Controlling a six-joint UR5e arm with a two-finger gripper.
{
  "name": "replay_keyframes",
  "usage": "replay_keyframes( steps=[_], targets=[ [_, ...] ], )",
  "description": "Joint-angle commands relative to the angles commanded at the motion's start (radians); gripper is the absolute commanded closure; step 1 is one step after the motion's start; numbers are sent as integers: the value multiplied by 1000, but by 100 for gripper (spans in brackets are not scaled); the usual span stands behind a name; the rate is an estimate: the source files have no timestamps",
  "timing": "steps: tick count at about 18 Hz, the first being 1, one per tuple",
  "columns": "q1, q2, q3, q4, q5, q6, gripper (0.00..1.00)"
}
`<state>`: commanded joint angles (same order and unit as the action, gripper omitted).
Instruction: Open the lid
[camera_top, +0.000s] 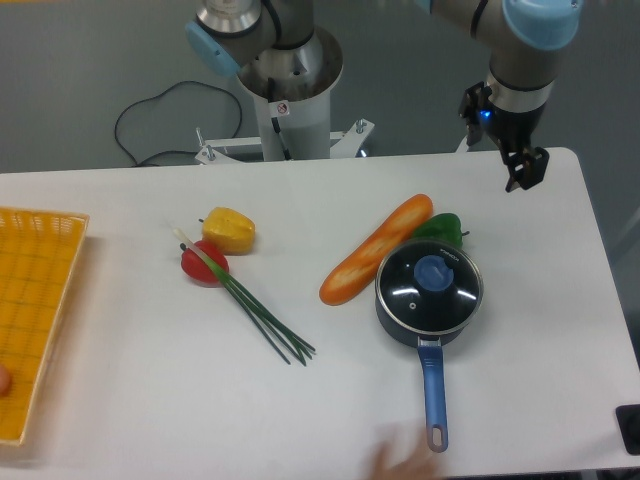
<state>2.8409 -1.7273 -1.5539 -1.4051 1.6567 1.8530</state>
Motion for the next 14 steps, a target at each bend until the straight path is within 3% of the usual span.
replay_keyframes(
  steps=[14],
  targets=[
    [-6, 0, -14, 5, 6, -3, 0]
  ],
)
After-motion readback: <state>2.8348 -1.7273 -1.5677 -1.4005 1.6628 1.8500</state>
